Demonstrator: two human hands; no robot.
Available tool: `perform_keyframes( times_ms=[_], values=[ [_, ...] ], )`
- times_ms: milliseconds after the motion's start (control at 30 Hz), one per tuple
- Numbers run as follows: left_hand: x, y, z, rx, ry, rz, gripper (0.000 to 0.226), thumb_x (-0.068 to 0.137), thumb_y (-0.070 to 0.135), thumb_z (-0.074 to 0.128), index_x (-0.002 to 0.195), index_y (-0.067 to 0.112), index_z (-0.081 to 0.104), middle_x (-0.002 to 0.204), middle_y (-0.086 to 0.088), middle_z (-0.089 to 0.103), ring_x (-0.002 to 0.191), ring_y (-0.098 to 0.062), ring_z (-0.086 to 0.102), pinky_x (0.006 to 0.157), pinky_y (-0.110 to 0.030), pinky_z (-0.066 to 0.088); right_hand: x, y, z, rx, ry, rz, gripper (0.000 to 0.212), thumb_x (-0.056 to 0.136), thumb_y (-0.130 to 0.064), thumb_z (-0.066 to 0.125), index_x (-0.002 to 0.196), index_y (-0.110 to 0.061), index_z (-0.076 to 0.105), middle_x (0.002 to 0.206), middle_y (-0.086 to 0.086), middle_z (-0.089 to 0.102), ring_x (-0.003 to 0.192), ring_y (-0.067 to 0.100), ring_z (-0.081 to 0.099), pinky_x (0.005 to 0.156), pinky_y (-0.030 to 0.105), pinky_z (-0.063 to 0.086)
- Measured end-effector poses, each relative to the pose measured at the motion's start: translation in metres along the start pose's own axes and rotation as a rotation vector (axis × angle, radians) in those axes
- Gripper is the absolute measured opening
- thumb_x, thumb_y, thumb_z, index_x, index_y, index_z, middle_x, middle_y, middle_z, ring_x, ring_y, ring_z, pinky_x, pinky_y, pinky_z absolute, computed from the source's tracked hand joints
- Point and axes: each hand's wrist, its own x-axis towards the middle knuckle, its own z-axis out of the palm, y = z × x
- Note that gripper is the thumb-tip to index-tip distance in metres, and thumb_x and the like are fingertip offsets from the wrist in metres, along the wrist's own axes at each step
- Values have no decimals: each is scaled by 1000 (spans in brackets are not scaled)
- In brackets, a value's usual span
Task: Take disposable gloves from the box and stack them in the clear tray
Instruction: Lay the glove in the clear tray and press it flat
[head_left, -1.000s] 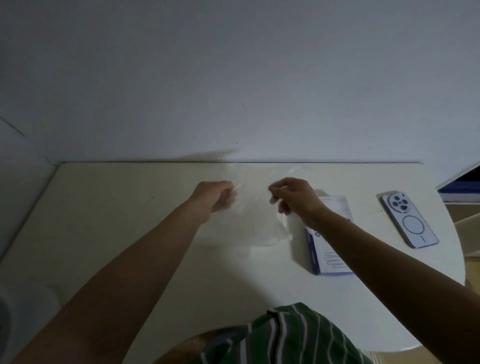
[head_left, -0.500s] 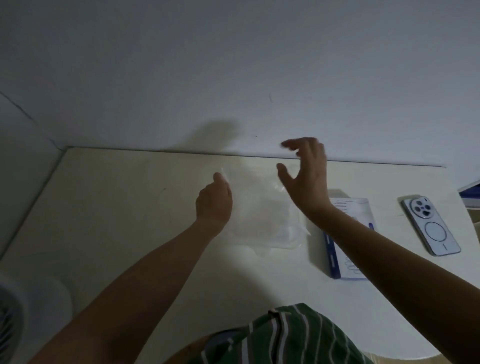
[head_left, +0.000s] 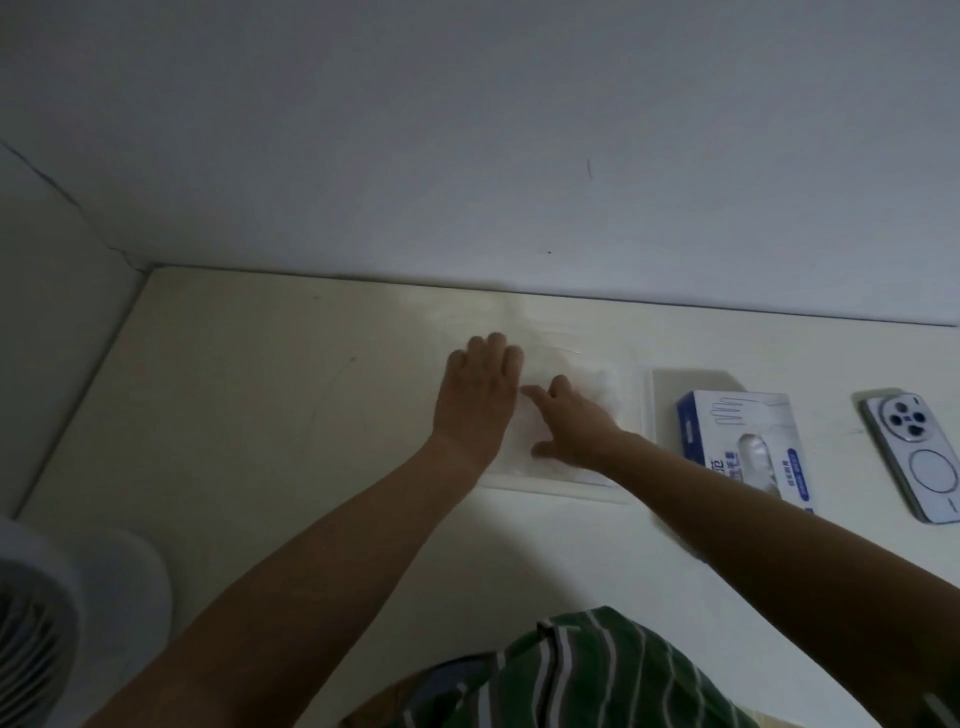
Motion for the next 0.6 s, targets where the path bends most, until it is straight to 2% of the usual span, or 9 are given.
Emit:
perform_keyframes(
  times_ms=[33, 67, 100, 133, 200, 233, 333, 433, 600],
  values=[
    [3, 2, -1, 3, 50, 113, 24, 75, 5, 60, 96, 13, 53, 97, -7, 54, 80, -20, 55, 66, -29, 45, 1, -1, 2, 13, 14, -9, 86, 83, -32, 75, 150, -19, 23, 138, 15, 34, 115, 31, 51, 94, 41, 50],
    [5, 4, -1, -25, 20, 182, 23, 75, 4, 60, 96, 12, 54, 97, -8, 55, 80, -21, 55, 65, -29, 45, 3, -3, 3, 24, 21, -24, 85, 82, -31, 75, 149, -18, 25, 139, 15, 33, 115, 30, 50, 94, 41, 50],
    [8, 6, 2, -104, -90, 184, 26, 78, 4, 60, 102, 10, 53, 104, -9, 54, 84, -22, 56, 67, -30, 46, 4, -5, 4, 28, 20, -35, 84, 82, -29, 76, 149, -17, 26, 139, 15, 32, 115, 30, 50, 94, 40, 50],
    [10, 8, 7, -188, -251, 113, 32, 82, 7, 61, 112, 9, 50, 112, -11, 52, 92, -24, 56, 72, -32, 47, 5, -7, 5, 22, 13, -41, 86, 81, -27, 76, 149, -16, 25, 140, 16, 31, 116, 31, 49, 93, 40, 51],
    [11, 5, 19, -296, -580, -55, 58, 85, 20, 69, 132, 7, 38, 130, -14, 40, 111, -30, 52, 86, -35, 47, 6, -7, 5, -16, -6, -27, 93, 80, -24, 77, 152, -17, 19, 143, 17, 25, 121, 33, 45, 93, 39, 50],
    [10, 1, 24, -288, -653, -88, 72, 83, 26, 73, 137, 5, 31, 137, -17, 33, 118, -33, 49, 91, -37, 46, 5, -4, 5, -44, -13, -5, 95, 81, -22, 75, 154, -18, 14, 146, 17, 21, 124, 34, 43, 94, 39, 49],
    [5, -9, 32, -200, -693, -65, 96, 79, 29, 77, 145, -2, 14, 147, -24, 18, 128, -37, 39, 102, -37, 39, 3, 3, 5, -151, -23, 66, 95, 85, -16, 69, 154, -12, 5, 152, 21, 12, 131, 37, 35, 100, 39, 42],
    [1, -8, 36, -68, -694, -1, 115, 76, 31, 79, 147, -10, -3, 150, -27, 11, 134, -37, 30, 107, -35, 34, 1, 4, 11, -150, -49, 112, 96, 85, -14, 67, 153, -4, 0, 153, 24, 10, 133, 40, 34, 106, 40, 37],
    [0, -4, 36, 6, -742, 15, 115, 80, 29, 75, 144, -15, -10, 153, -31, 2, 139, -40, 21, 111, -38, 28, 3, 0, 20, -162, -40, 114, 94, 89, -16, 61, 151, 3, -7, 152, 26, 10, 130, 42, 35, 105, 39, 37]
  ],
)
